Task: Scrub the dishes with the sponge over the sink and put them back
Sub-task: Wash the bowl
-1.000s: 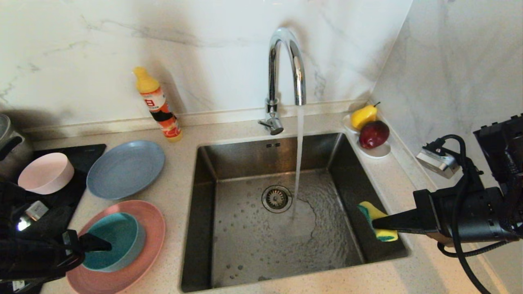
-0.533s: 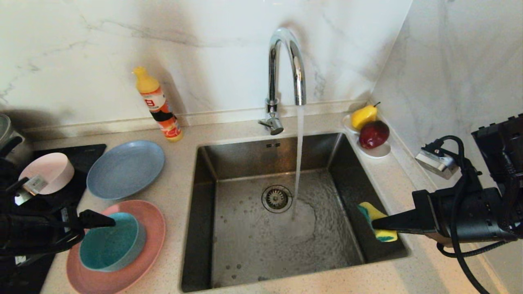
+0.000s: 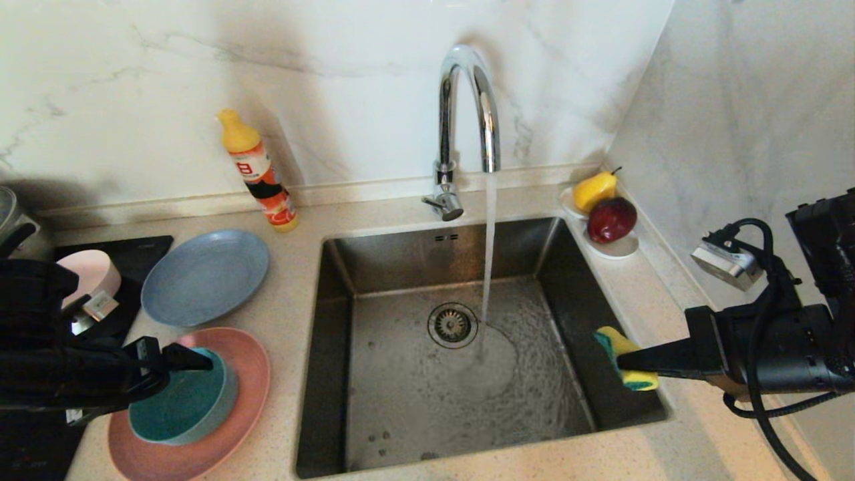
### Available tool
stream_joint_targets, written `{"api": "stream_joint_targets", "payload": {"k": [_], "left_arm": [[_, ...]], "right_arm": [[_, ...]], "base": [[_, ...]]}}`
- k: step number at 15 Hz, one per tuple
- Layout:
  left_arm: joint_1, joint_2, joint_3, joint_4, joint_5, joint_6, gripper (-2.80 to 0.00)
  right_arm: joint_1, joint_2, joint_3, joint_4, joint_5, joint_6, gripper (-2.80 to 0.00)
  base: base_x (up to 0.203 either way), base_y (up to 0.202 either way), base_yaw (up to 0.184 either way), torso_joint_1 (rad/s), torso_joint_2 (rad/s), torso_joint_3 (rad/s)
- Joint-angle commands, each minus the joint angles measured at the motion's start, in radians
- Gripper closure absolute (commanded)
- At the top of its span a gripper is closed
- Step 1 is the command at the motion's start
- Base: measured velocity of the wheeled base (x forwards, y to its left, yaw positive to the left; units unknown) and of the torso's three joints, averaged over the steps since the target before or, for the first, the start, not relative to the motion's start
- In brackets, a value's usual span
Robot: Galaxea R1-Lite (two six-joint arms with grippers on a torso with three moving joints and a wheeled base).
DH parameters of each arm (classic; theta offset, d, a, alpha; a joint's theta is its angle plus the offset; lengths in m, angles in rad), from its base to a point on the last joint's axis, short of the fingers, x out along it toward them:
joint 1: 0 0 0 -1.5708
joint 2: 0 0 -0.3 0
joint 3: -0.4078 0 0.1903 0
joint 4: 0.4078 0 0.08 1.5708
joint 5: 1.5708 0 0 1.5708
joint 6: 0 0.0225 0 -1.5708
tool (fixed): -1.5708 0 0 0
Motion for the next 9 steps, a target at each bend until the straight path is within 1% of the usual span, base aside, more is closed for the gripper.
{"api": "stream_joint_targets", "payload": {"k": [1, 2, 5, 9], "left_arm": [[0.001, 0.023, 0.0, -0.001, 0.003, -0.001, -2.8], [0.001, 0.021, -0.006, -0.002, 0.009, -0.001, -2.8], [0.003, 0.017, -0.008, -0.019, 0.089, 0.002, -2.8], [0.017, 0.01, -0.011, -0.026, 0.125, 0.016, -2.8]], "right_arm": [[-0.002, -0.016, 0.005, 0.002, 0.003, 0.004, 0.0], [-0.003, -0.019, 0.007, 0.002, 0.003, 0.004, 0.0], [-0.014, -0.023, 0.01, 0.001, 0.003, 0.004, 0.0], [-0.014, -0.018, 0.008, 0.001, 0.003, 0.003, 0.0]], "base": [[0.0, 0.0, 0.0, 0.0, 0.0, 0.0], [0.0, 0.0, 0.0, 0.0, 0.0, 0.0], [0.0, 0.0, 0.0, 0.0, 0.0, 0.0], [0.0, 0.0, 0.0, 0.0, 0.0, 0.0]]}}
